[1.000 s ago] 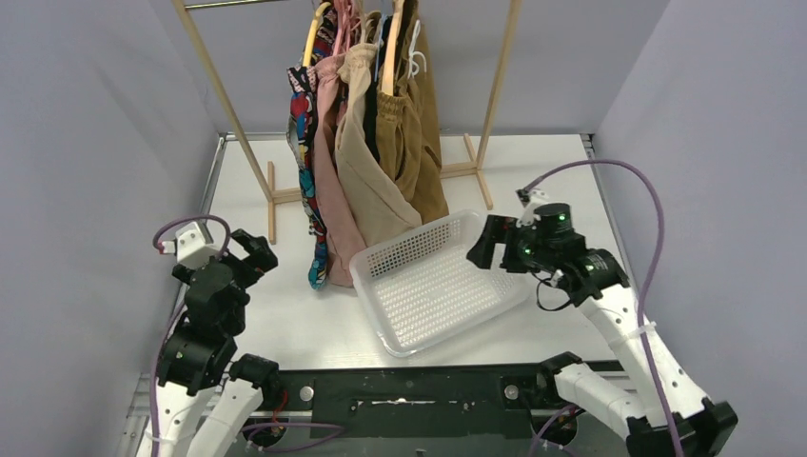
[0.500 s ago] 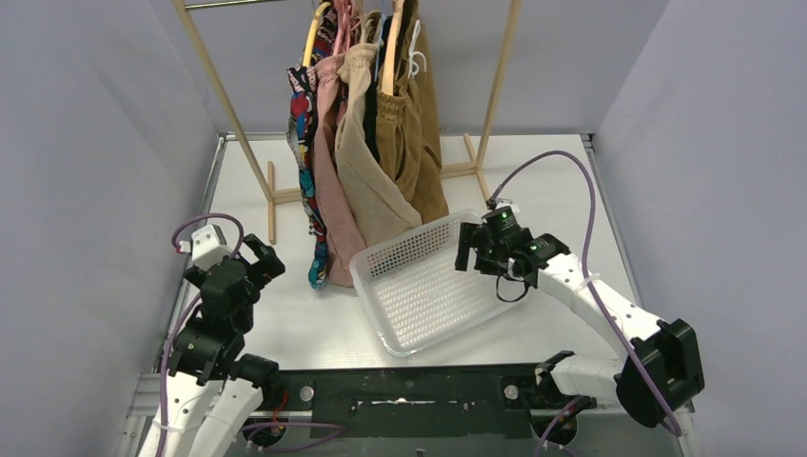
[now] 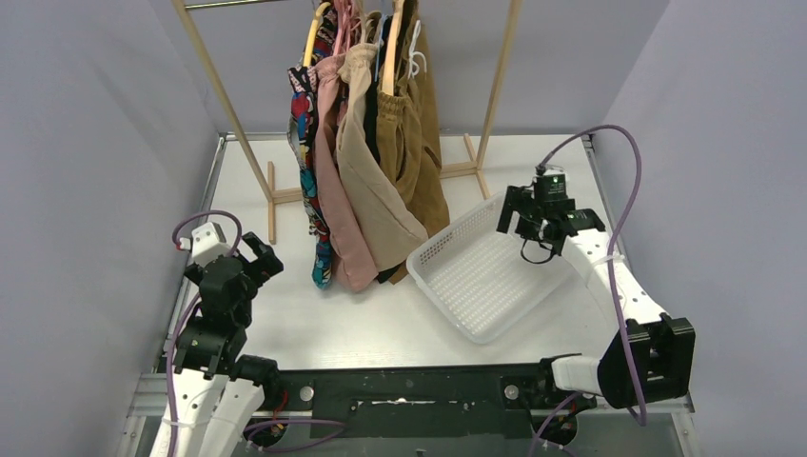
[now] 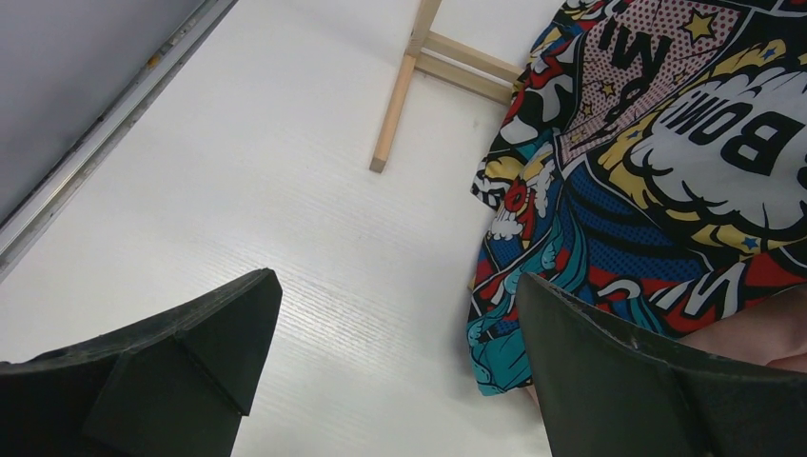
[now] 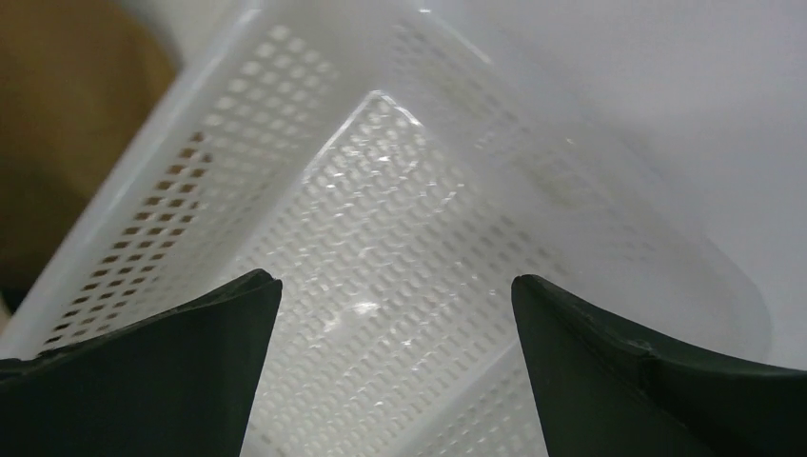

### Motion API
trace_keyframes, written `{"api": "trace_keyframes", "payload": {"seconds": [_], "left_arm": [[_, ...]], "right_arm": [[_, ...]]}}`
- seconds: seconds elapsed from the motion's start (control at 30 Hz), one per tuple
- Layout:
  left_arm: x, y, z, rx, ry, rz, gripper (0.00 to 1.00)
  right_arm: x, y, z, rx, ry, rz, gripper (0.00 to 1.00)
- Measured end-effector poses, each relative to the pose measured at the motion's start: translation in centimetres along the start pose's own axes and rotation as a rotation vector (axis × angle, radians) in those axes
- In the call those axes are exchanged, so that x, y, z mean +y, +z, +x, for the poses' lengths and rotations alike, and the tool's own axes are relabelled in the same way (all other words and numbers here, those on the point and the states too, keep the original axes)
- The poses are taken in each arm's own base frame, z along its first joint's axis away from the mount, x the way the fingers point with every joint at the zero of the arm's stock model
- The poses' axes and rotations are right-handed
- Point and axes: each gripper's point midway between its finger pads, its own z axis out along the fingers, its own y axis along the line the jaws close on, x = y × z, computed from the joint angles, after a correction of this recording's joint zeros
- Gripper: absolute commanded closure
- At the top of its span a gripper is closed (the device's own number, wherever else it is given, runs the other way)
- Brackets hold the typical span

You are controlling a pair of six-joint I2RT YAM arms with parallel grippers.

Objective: Remove the shorts from the hanger
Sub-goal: Move the basket to the corner of the board.

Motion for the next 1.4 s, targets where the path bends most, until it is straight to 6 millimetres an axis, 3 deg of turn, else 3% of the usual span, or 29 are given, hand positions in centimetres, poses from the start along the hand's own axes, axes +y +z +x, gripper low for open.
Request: {"api": "trace_keyframes", "payload": {"seconds": [0.07, 0.13, 0.33, 0.47, 0.57, 0.67, 0.77, 1.0, 1.13, 1.23, 1.4], "left_arm": [[0.0, 0.1, 0.0, 0.002, 0.002, 0.001, 0.02], [0.0, 0.1, 0.0, 0.003, 0.002, 0.003, 0.02], [0.0, 0.4, 0.1, 0.006, 0.001, 0.0, 0.02], [0.1, 0.5, 0.1, 0.004, -0.002, -0.004, 0.02], [0.1, 0.5, 0.0, 0.002, -0.004, -0.002, 0.02], [0.1, 0.6, 0.0, 0.0, -0.006, -0.004, 0.02], [0.1, 0.6, 0.0, -0.001, -0.007, -0.002, 0.02], [0.0, 0.7, 0.0, -0.002, -0.009, 0.003, 0.02], [0.0, 0.7, 0.0, -0.001, -0.009, 0.0, 0.02], [0.0, 0.7, 0.0, 0.001, -0.009, 0.002, 0.02], [-0.1, 0.7, 0.1, 0.003, -0.009, 0.006, 0.02]], "right_arm": [[2.4, -0.8, -0.7, -0.023, -0.037, -0.075, 0.02], [4.9, -1.6, -0.3, -0.027, -0.08, -0.131, 0.02], [13.0, -4.4, 4.2, -0.019, -0.185, -0.258, 0.02], [15.1, -5.5, 5.9, -0.044, -0.151, -0.243, 0.02], [15.1, -5.9, 7.1, -0.062, -0.096, -0.19, 0.02], [13.4, -6.4, 8.4, -0.072, -0.022, -0.097, 0.02], [9.1, -7.2, 8.9, -0.103, 0.077, 0.035, 0.02], [-1.4, -8.5, 6.4, -0.217, 0.332, 0.259, 0.02], [-4.2, -8.8, 6.3, -0.247, 0.402, 0.299, 0.02], [-5.6, -7.6, 7.1, -0.216, 0.423, 0.323, 0.02], [-9.5, -3.6, 8.0, -0.094, 0.53, 0.383, 0.02]]}}
